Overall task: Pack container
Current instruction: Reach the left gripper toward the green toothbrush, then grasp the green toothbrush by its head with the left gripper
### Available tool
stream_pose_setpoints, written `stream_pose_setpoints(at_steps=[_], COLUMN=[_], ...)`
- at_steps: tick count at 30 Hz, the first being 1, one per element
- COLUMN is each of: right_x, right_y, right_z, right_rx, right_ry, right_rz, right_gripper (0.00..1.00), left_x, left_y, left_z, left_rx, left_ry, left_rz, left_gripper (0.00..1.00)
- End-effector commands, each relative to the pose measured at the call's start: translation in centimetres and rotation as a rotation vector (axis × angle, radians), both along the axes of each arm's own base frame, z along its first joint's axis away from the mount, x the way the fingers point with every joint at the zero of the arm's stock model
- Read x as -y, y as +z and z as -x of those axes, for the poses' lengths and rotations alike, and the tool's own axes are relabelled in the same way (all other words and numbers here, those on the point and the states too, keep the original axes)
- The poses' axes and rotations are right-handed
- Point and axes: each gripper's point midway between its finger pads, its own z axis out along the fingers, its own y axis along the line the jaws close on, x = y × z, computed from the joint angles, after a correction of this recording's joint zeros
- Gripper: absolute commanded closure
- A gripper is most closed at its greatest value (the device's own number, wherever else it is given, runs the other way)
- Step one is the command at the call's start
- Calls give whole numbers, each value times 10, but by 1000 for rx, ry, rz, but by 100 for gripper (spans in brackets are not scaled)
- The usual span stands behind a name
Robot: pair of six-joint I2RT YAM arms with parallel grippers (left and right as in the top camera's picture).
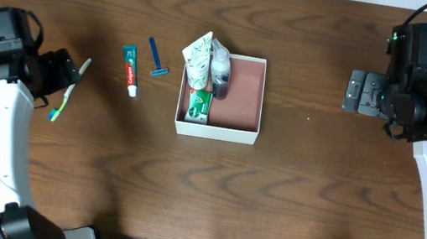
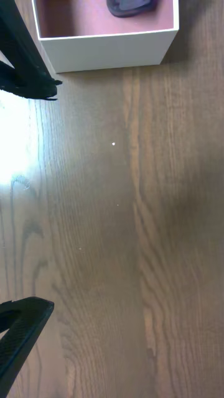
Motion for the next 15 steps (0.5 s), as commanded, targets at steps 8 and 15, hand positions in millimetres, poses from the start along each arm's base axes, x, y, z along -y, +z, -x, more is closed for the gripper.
stream_pose_setpoints(at_steps=[8, 15], right_x=[4, 4], right_y=[6, 6], right_z=[0, 0], right_rx=[21, 21], right_ry=[-25, -25], right_rz=[2, 2], right_gripper=[1, 1], left_x=[-21, -28], left_y=[-68, -107], left_z=[-26, -43], left_rx=[-106, -136], left_ry=[27, 0], left_rz=[33, 35], left_gripper=[2, 2])
